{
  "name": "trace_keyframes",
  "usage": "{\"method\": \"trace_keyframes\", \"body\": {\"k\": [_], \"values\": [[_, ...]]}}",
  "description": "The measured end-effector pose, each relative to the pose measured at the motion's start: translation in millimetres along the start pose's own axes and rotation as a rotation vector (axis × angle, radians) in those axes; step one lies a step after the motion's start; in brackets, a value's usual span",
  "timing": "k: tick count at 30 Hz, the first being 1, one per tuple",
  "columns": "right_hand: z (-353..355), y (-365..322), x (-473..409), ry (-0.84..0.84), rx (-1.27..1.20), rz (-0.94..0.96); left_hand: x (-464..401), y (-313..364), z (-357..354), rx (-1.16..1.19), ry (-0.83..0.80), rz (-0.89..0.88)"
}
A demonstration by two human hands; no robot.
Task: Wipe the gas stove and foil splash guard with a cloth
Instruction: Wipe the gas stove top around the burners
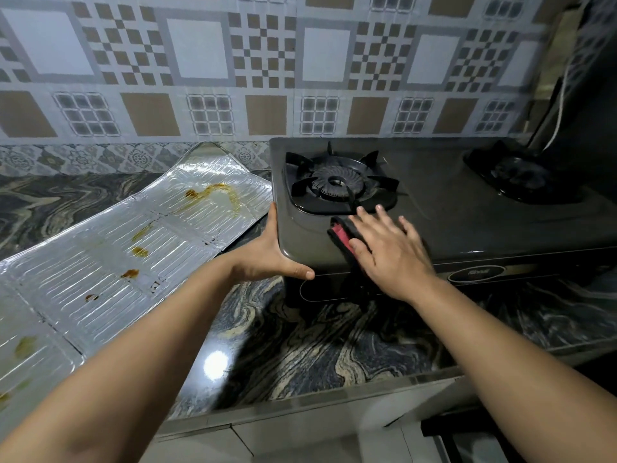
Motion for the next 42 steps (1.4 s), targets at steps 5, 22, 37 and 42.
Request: {"method": "trace_keyframes", "body": {"k": [5, 22, 37, 42], "values": [[2.0, 47.9, 2.0, 0.008, 0.023, -0.221, -1.5, -4.0, -0.6, 0.019, 0.010, 0.057], [17.7, 114.1, 12.7, 0.100, 0.015, -0.759, 8.8, -4.4, -2.8, -0.010, 0.082, 0.106], [37.4, 53.8, 10.6, 0.276, -0.138, -0.339, 42.1, 40.1, 1.1, -0.338, 0.219, 0.085], [53.7, 8.0, 5.3, 0.301, -0.306, -0.150, 69.3, 44.9, 10.1, -0.370, 0.331, 0.122]]}}
Point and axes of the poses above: each hand's wrist, its own x-axis away from the middle knuckle, its own z-axis out of the back of the hand, y = z × x, the point moved 4 cm from there along -x, towards the middle knuckle, and after that the axes turned 7 degrees about -z, right-handed, at the moved point
